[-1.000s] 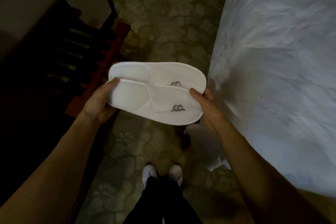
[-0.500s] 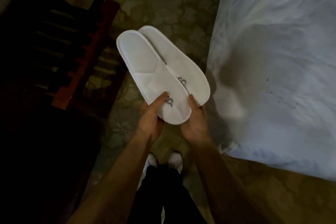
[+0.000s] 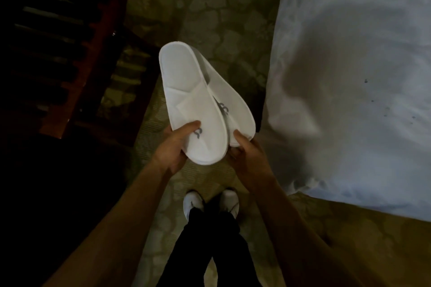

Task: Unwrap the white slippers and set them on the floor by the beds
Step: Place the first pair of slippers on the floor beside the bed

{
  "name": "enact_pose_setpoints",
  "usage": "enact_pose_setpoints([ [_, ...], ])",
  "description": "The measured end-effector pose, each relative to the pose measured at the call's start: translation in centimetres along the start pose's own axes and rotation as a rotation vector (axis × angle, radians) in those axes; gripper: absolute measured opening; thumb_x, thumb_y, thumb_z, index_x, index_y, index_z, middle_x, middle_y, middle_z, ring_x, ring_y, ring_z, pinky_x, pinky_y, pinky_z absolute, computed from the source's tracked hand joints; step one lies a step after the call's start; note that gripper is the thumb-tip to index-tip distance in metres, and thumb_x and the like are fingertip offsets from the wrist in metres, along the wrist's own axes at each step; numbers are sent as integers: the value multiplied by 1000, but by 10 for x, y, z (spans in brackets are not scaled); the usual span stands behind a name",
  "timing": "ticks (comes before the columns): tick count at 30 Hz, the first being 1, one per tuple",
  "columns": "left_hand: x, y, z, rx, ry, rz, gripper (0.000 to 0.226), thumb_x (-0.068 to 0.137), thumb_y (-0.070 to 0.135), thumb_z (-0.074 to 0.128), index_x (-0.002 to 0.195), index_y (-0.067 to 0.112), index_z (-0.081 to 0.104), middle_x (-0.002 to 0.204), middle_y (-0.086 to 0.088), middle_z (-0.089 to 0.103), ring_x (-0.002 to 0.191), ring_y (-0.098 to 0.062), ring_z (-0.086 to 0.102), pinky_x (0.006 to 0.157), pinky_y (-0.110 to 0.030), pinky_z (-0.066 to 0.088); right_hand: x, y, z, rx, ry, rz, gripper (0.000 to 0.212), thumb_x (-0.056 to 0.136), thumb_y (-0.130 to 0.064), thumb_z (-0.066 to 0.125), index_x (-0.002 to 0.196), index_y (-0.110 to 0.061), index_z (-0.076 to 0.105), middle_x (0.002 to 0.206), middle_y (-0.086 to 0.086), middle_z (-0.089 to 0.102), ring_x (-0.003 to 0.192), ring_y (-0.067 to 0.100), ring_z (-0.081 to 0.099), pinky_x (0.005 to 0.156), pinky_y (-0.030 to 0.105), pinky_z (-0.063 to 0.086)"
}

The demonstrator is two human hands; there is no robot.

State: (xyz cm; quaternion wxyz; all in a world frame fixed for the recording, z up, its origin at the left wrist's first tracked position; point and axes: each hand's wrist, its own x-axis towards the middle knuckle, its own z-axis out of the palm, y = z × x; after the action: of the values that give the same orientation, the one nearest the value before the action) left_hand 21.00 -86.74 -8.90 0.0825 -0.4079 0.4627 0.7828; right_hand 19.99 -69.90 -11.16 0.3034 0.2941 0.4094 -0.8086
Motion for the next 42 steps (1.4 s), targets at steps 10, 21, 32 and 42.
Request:
enact_pose_setpoints([
  [10, 49, -37, -41, 153, -11, 41, 35, 86, 3, 66, 120, 12, 64, 118, -11, 70, 106, -25, 67, 88, -38, 55, 50, 48, -40, -42, 119, 20, 46, 88, -26, 66, 132, -16, 56, 129, 11, 63, 112, 32, 65, 80, 44, 59],
  [21, 151, -97, -103, 165, 38, 31, 43, 77, 21, 79, 118, 20, 68, 107, 0, 76, 101, -21, 71, 85, -41, 58, 118, 135, -77, 33, 322, -126, 31, 92, -14, 62, 122, -20, 55, 124, 8, 62, 108, 28, 63, 71, 40, 62],
  [32, 283, -204, -138, 208, -53, 13, 41, 87, 9, 66, 127, 17, 61, 114, -5, 72, 99, -20, 69, 77, -34, 59, 236, 206, -168, -65, 380, -137, 53, 92, -15, 62, 142, -19, 46, 136, 10, 56, 120, 33, 57, 99, 58, 48],
  [42, 385, -277, -132, 210, -155, -1, 41, 86, 16, 71, 126, 23, 61, 114, -1, 74, 104, -19, 70, 77, -30, 58, 334, 233, -230, -30, 396, -124, 58, 92, -24, 64, 145, -30, 42, 137, 4, 52, 115, 27, 55, 81, 45, 56],
])
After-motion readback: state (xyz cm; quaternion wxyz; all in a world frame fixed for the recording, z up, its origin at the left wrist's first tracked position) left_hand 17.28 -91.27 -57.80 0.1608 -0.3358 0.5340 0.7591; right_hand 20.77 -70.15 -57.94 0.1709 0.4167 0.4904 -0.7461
